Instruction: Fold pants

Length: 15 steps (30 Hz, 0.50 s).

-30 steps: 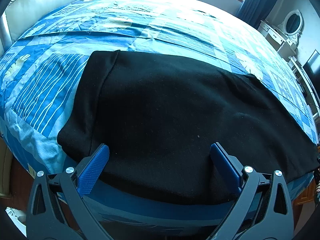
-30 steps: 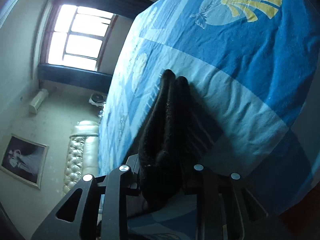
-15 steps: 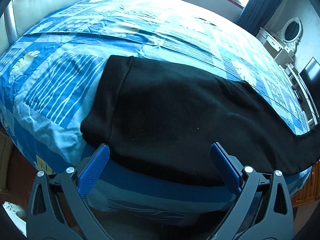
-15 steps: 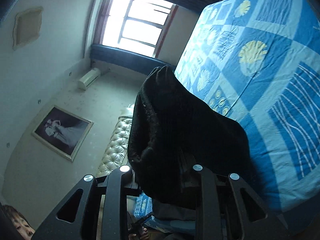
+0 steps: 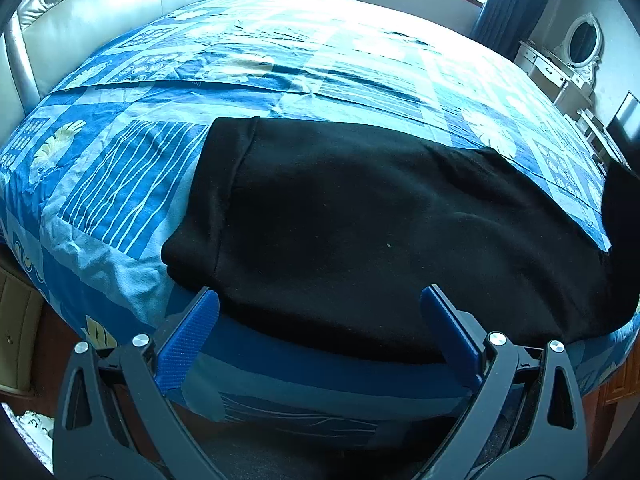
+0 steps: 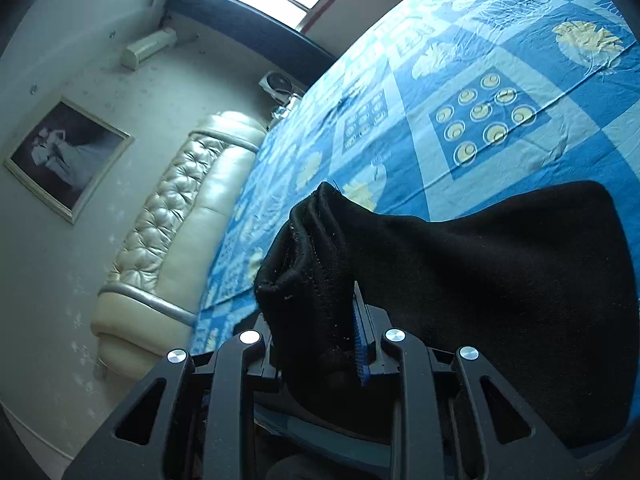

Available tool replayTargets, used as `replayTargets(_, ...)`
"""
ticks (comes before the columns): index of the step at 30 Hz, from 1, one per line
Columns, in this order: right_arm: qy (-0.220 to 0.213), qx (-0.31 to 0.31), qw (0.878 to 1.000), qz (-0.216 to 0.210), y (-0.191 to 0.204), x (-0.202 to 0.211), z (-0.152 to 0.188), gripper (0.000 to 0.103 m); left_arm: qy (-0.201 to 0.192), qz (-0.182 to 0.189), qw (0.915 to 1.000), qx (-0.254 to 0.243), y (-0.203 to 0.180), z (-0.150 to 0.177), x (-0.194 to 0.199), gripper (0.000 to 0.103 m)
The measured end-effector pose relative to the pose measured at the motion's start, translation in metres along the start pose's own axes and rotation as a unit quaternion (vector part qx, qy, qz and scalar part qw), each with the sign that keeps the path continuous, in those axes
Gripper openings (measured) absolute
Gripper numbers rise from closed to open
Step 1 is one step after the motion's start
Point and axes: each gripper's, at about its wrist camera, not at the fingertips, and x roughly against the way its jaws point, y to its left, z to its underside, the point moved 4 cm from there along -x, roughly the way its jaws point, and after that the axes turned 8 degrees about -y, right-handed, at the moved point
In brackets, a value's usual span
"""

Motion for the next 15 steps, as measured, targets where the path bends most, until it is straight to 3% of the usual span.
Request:
replayTargets(8,0.062,0.09,0.991,0.083,0.011,-0.063,0.056,0.026,-0.007,0.009,0.9997,-0.021,-0.017,0.003,0.004,0.101)
replayTargets(15,0.091,0.179,0.97,0.138,0.025,-0.077,0.088,0.026,-0.004,0.011,0.9997,-0.023,-0.021,0.004,0.003,0.101)
